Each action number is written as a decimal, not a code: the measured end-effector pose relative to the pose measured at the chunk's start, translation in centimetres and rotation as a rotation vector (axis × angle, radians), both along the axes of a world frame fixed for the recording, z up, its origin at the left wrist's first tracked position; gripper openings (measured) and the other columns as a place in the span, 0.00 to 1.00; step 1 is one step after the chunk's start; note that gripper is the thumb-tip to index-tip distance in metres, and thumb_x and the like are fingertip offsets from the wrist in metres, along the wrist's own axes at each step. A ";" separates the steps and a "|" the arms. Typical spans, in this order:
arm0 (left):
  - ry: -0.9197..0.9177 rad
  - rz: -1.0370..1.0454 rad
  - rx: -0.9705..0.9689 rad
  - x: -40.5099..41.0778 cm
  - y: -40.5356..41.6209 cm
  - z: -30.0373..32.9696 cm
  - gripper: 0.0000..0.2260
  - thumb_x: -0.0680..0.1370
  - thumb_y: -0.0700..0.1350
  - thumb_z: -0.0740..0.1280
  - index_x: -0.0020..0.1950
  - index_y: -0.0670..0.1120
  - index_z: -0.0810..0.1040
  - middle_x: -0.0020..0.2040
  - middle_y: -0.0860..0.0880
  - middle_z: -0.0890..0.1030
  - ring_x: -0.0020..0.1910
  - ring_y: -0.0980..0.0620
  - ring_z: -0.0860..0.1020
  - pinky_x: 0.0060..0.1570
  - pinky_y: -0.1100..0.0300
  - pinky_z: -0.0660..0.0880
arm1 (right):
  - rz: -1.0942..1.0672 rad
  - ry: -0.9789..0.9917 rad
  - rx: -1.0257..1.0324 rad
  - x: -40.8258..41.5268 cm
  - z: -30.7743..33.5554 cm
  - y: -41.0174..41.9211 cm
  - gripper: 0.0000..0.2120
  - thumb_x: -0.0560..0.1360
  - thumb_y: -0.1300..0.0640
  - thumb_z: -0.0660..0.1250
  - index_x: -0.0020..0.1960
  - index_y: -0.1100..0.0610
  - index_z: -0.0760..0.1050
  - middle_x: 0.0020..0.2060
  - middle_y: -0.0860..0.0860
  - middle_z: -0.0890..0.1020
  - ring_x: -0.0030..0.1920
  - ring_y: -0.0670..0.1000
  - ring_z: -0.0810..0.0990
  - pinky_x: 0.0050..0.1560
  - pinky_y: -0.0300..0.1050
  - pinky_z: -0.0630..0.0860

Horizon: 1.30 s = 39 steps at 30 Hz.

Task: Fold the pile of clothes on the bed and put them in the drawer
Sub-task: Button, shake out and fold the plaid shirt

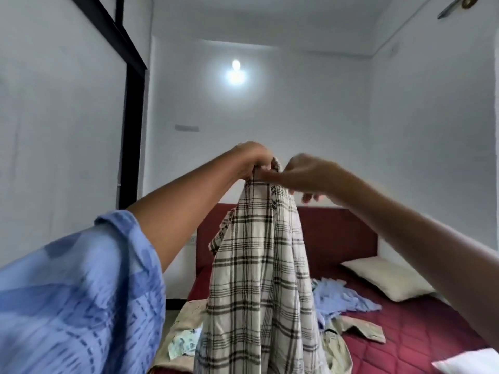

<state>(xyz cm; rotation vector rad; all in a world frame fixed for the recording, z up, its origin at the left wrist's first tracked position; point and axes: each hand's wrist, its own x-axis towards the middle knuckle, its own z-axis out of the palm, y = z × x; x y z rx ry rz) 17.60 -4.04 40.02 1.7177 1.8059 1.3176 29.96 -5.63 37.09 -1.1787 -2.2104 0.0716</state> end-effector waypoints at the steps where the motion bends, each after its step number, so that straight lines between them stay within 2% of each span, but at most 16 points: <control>1: 0.012 0.019 -0.032 0.2 0.0 0.1 0.11 0.79 0.34 0.60 0.37 0.41 0.70 0.34 0.47 0.71 0.31 0.53 0.70 0.29 0.63 0.70 | 0.002 -0.035 -0.096 -0.5 -0.7 0.0 0.20 0.75 0.39 0.64 0.38 0.56 0.72 0.34 0.51 0.76 0.29 0.46 0.74 0.17 0.29 0.62; 5: 0.032 0.061 -0.077 1.0 -0.9 0.1 0.15 0.80 0.34 0.58 0.33 0.41 0.69 0.25 0.47 0.73 0.25 0.54 0.70 0.15 0.70 0.64 | 0.125 0.278 -0.187 -2.1 -2.4 1.5 0.16 0.75 0.46 0.67 0.37 0.57 0.73 0.27 0.50 0.74 0.18 0.44 0.70 0.16 0.30 0.59; 7: 0.012 0.098 -0.048 -0.3 -0.4 0.1 0.15 0.79 0.35 0.58 0.33 0.41 0.69 0.19 0.47 0.72 0.17 0.55 0.71 0.14 0.71 0.64 | 0.106 0.424 -0.134 -1.7 -2.4 2.4 0.19 0.73 0.44 0.68 0.33 0.57 0.71 0.26 0.51 0.72 0.21 0.46 0.69 0.16 0.32 0.58; 9: 0.030 0.200 0.004 -2.6 -0.2 0.3 0.11 0.77 0.34 0.61 0.34 0.41 0.71 0.18 0.47 0.73 0.16 0.55 0.72 0.17 0.70 0.66 | 0.040 0.443 -0.087 -0.3 -1.9 3.4 0.17 0.70 0.45 0.66 0.32 0.57 0.69 0.28 0.53 0.72 0.26 0.50 0.69 0.19 0.37 0.63; 11: 0.132 0.323 0.025 -5.7 -0.4 0.4 0.07 0.74 0.36 0.64 0.35 0.41 0.73 0.25 0.45 0.76 0.23 0.50 0.74 0.26 0.67 0.68 | -0.050 0.426 -0.049 1.9 -1.5 4.2 0.18 0.73 0.46 0.64 0.32 0.58 0.68 0.28 0.54 0.72 0.26 0.51 0.68 0.17 0.35 0.62; 14: 0.214 0.455 -0.120 -10.4 -1.4 0.2 0.16 0.78 0.37 0.59 0.29 0.41 0.63 0.24 0.43 0.66 0.22 0.49 0.63 0.28 0.62 0.57 | -0.187 0.521 -0.033 6.0 -1.0 5.1 0.21 0.78 0.47 0.62 0.33 0.59 0.66 0.28 0.53 0.69 0.26 0.50 0.66 0.17 0.33 0.58; 17: 0.165 0.523 -0.269 -14.1 -2.4 -0.6 0.19 0.78 0.36 0.56 0.26 0.40 0.66 0.24 0.45 0.69 0.28 0.52 0.60 0.31 0.62 0.54 | -0.276 0.570 -0.054 9.8 -0.8 6.0 0.18 0.78 0.51 0.63 0.34 0.58 0.65 0.30 0.53 0.67 0.28 0.50 0.65 0.25 0.37 0.59; 20: -0.055 0.501 -0.174 -14.8 -2.3 -1.3 0.17 0.80 0.38 0.56 0.30 0.42 0.67 0.16 0.48 0.69 0.18 0.55 0.64 0.21 0.69 0.57 | -0.275 0.536 -0.031 12.3 -0.4 5.9 0.17 0.76 0.61 0.66 0.32 0.59 0.63 0.29 0.53 0.63 0.29 0.50 0.59 0.26 0.38 0.58; 22: -0.189 0.477 -0.027 -15.0 -1.5 -1.2 0.14 0.80 0.37 0.56 0.34 0.41 0.66 0.20 0.47 0.70 0.17 0.53 0.67 0.17 0.70 0.59 | -0.353 0.470 -0.016 12.9 0.2 6.1 0.17 0.73 0.64 0.66 0.29 0.60 0.64 0.27 0.54 0.64 0.27 0.51 0.60 0.27 0.38 0.56; 25: -0.420 0.465 0.296 -14.7 -1.0 -0.7 0.04 0.77 0.34 0.62 0.43 0.41 0.72 0.34 0.49 0.73 0.32 0.53 0.75 0.22 0.65 0.69 | -0.381 0.495 -0.153 13.0 0.8 6.9 0.15 0.74 0.65 0.60 0.29 0.59 0.66 0.20 0.54 0.67 0.18 0.51 0.64 0.22 0.32 0.59; 28: -0.538 0.384 0.463 -14.2 -1.7 -0.1 0.03 0.75 0.36 0.64 0.47 0.40 0.76 0.39 0.46 0.77 0.29 0.56 0.74 0.28 0.63 0.72 | -0.209 0.689 -0.285 12.8 0.8 6.7 0.12 0.75 0.68 0.61 0.34 0.59 0.70 0.18 0.53 0.74 0.14 0.46 0.70 0.15 0.30 0.64; 31: -0.558 0.268 0.496 -13.8 -2.4 0.7 0.02 0.75 0.37 0.64 0.44 0.41 0.76 0.32 0.46 0.76 0.18 0.59 0.74 0.21 0.66 0.74 | -0.164 0.874 -0.162 12.6 0.9 7.4 0.10 0.73 0.69 0.65 0.35 0.60 0.72 0.23 0.55 0.77 0.16 0.46 0.74 0.17 0.35 0.71; 34: -0.517 0.237 0.501 -14.2 -3.3 1.5 0.03 0.74 0.40 0.69 0.43 0.42 0.77 0.30 0.50 0.81 0.22 0.60 0.77 0.23 0.67 0.75 | -0.284 0.866 0.136 12.4 0.8 8.1 0.04 0.70 0.60 0.67 0.38 0.60 0.75 0.34 0.58 0.78 0.28 0.52 0.78 0.24 0.35 0.71; 35: -0.481 0.192 0.481 -14.6 -3.5 1.8 0.08 0.73 0.43 0.72 0.48 0.41 0.78 0.38 0.49 0.83 0.28 0.60 0.80 0.26 0.67 0.76 | -0.316 0.773 0.227 12.3 0.7 8.0 0.06 0.68 0.57 0.67 0.38 0.60 0.74 0.34 0.57 0.76 0.31 0.53 0.75 0.25 0.35 0.68; 37: -0.334 0.154 0.419 -15.9 -3.4 2.0 0.34 0.63 0.53 0.81 0.61 0.38 0.75 0.55 0.46 0.80 0.45 0.54 0.82 0.40 0.63 0.80 | -0.316 0.687 0.322 12.3 0.4 7.8 0.06 0.69 0.57 0.68 0.39 0.59 0.72 0.33 0.55 0.73 0.32 0.52 0.71 0.25 0.37 0.66; 39: -0.094 0.252 0.405 -17.2 -3.4 1.9 0.47 0.52 0.65 0.81 0.62 0.39 0.74 0.57 0.45 0.80 0.52 0.49 0.80 0.53 0.54 0.79 | -0.382 0.748 0.311 12.8 0.8 7.8 0.06 0.70 0.59 0.69 0.38 0.57 0.72 0.36 0.54 0.76 0.36 0.52 0.75 0.26 0.39 0.71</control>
